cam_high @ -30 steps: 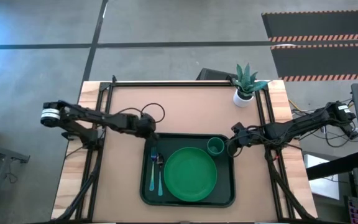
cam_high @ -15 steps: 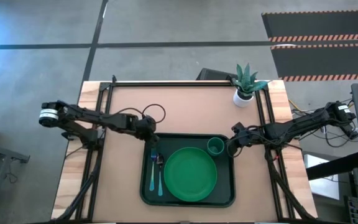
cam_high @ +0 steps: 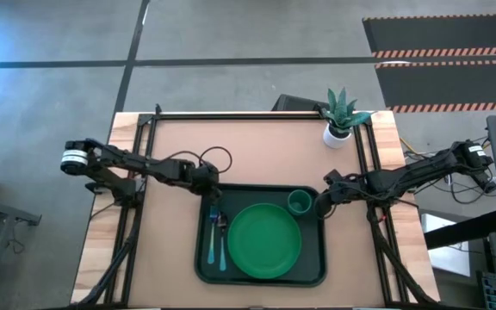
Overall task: Pick and place plate/cup/fork/spoon on tray
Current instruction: Move the green tray to the center of the table
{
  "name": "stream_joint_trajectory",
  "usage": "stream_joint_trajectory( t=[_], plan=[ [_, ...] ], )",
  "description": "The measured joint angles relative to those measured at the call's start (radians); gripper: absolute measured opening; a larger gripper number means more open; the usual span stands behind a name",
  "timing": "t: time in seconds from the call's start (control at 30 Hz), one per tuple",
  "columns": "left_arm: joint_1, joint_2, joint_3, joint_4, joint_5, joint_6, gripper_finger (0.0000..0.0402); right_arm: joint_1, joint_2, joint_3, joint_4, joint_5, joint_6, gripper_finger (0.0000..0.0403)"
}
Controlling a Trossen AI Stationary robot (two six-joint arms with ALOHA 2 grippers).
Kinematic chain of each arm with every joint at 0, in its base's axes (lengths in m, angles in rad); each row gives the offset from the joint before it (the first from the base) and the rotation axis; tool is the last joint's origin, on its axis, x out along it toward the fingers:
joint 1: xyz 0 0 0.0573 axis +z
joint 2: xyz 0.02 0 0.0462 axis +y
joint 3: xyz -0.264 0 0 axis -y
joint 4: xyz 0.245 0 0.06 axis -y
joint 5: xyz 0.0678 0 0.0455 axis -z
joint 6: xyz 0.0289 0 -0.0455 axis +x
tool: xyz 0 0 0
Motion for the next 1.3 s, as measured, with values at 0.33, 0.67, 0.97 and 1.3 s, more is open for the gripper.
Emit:
stream_joint_trajectory(
  t=[0.33, 0.67, 0.97, 1.3],
  plan=[
    [0.001, 0.000, 0.000, 0.011, -0.004, 0.000, 0.0000, -0.037, 0.000, -0.001, -0.005, 0.043, -0.035, 0.0009],
    [0.030, -0.002, -0.003, -0.060, -0.070, 0.010, 0.0000, -0.136, 0.001, -0.003, 0.072, 0.015, -0.149, 0.0009],
    [0.106, -0.001, -0.008, -0.081, -0.117, 0.058, 0.0000, -0.202, 0.001, -0.003, 0.083, -0.015, -0.205, 0.0009],
    [0.140, -0.001, -0.008, -0.069, -0.120, 0.063, 0.0000, -0.285, 0.046, -0.003, 0.139, -0.161, -0.258, 0.0009]
  ],
)
